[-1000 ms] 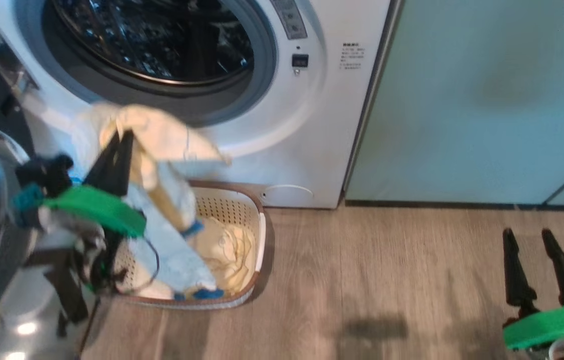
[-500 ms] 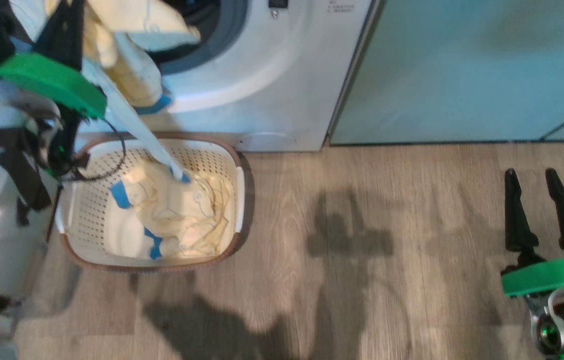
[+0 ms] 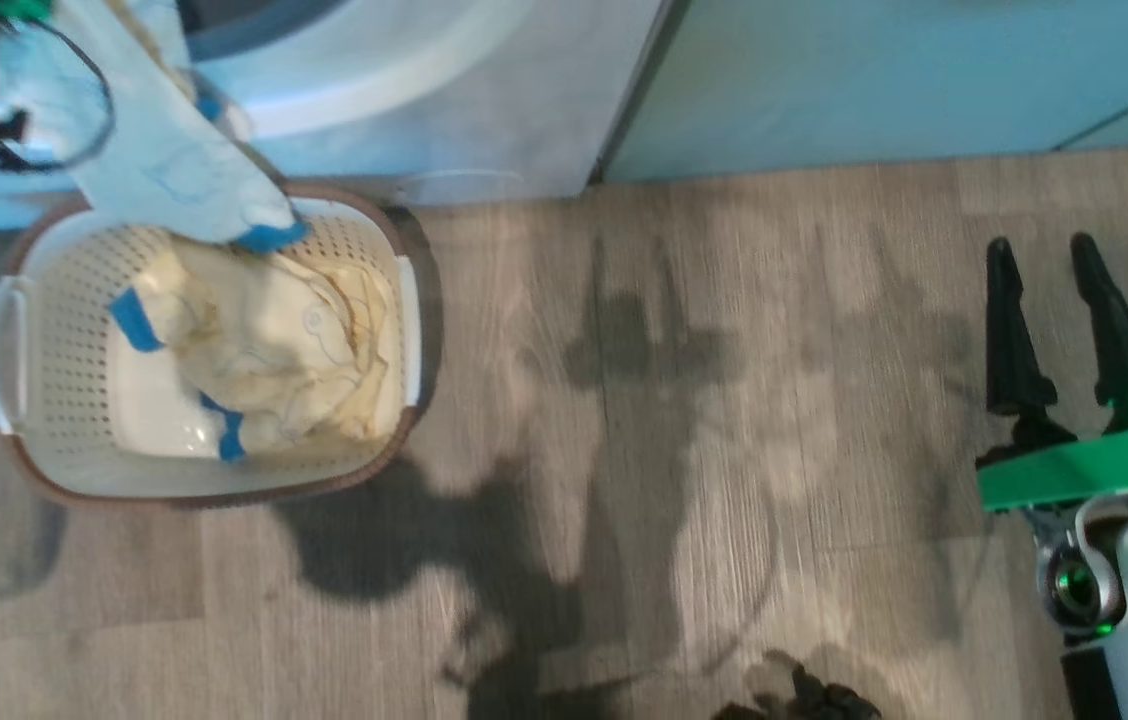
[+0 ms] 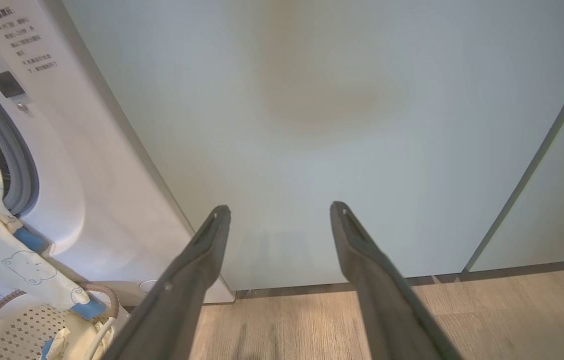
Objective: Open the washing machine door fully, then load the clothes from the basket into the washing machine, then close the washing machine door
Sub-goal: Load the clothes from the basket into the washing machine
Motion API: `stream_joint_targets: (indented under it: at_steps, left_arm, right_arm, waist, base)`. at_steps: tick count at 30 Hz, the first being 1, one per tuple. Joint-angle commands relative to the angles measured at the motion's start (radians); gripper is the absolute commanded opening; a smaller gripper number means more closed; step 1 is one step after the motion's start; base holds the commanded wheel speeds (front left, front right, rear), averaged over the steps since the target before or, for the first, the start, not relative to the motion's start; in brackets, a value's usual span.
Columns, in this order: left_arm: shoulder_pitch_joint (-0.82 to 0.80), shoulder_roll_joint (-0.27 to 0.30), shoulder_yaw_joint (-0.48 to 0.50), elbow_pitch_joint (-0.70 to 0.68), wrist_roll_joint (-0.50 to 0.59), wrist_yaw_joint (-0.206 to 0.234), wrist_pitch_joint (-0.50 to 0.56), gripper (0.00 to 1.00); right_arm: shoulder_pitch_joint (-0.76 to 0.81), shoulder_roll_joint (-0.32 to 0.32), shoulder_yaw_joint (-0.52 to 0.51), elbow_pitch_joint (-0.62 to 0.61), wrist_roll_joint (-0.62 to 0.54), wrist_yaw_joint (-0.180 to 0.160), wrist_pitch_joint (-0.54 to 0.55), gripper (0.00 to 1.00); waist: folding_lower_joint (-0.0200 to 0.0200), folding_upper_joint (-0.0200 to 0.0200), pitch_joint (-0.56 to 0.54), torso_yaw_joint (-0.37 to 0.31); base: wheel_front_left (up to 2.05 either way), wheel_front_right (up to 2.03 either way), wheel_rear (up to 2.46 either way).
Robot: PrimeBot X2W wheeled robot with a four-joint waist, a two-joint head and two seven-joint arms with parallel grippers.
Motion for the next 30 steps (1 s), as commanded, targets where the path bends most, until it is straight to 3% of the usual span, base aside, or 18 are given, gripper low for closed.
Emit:
stream_joint_targets:
  at_steps: [1, 20, 30]
  left_arm:
    - [-0.082, 0.072, 0.023, -0.003, 0.019, 0.007, 0.004, 0.00]
    - [-0.475, 0.109, -0.033, 0.197, 0.125, 0.031, -0.051, 0.00]
    - [-0.579, 0.121, 0.001, 0.148, 0.161, 0.053, -0.065, 0.00]
  right_arm:
    - [-0.030, -0.001, 0.026, -0.033, 0.012, 0.002, -0.006, 1.00]
    - [-0.131, 0.011, 0.083, -0.033, 0.041, 0.002, -0.006, 1.00]
    - [-0.164, 0.011, 0.109, -0.037, 0.069, 0.002, -0.006, 1.00]
  waist:
    - [-0.0002, 0.0000, 0.057, -0.029]
    - [-0.0002, 0.0000, 0.242, -0.104]
    - [-0.0002, 0.0000, 0.298, -0.139]
  base:
    - [0.00, 0.00, 0.00]
    - [0.00, 0.00, 0.00]
    - [0.00, 0.00, 0.00]
